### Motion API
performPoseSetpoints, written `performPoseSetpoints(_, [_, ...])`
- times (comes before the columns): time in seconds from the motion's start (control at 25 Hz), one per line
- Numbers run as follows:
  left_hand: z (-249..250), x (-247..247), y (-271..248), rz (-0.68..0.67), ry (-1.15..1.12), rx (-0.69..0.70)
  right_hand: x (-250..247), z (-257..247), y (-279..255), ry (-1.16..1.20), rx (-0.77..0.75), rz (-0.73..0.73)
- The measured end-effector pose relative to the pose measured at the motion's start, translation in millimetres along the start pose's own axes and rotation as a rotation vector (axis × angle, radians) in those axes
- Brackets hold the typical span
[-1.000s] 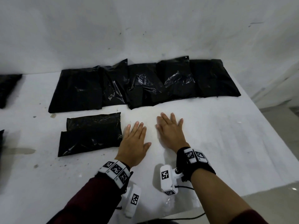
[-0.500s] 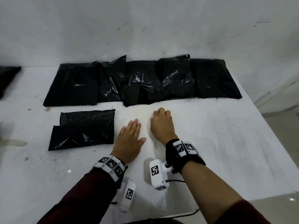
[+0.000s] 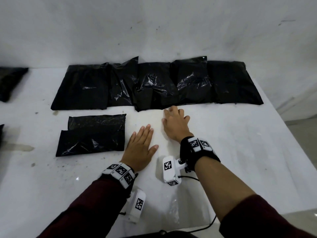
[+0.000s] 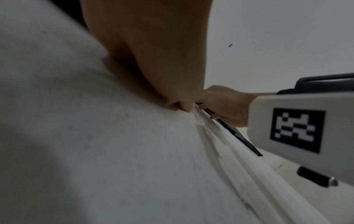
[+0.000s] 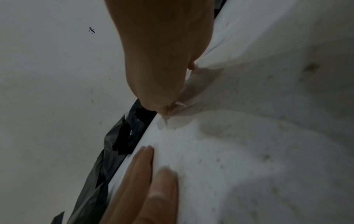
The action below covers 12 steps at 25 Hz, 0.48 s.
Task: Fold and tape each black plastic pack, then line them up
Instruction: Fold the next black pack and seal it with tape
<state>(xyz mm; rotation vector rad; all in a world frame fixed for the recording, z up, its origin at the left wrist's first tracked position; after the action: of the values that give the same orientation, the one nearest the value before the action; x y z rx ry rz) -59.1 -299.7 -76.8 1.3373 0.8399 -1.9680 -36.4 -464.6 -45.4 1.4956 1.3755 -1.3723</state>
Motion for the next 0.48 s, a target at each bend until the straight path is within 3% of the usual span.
performPoseSetpoints(0.36, [-0.1,1.3,-0.3,0.027,0.028,0.007,5.4,5.1,-1.8,-0.01,-0.163,0.108])
performPoseSetpoints(0.48, [0.1,0.9,-0.2,0.03,0.019,0.01,5.9,5.3,0.1,0.028,-0.155,0.109])
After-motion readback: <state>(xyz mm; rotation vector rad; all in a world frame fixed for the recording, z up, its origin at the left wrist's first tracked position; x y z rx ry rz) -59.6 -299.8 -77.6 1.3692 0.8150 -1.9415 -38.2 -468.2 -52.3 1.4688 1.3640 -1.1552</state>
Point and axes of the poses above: each hand's wrist, its own y-axis towards the middle knuckle, its own x-axis out of the palm, z = x × y, the point moved 1 cm from there along y, towards the middle knuckle
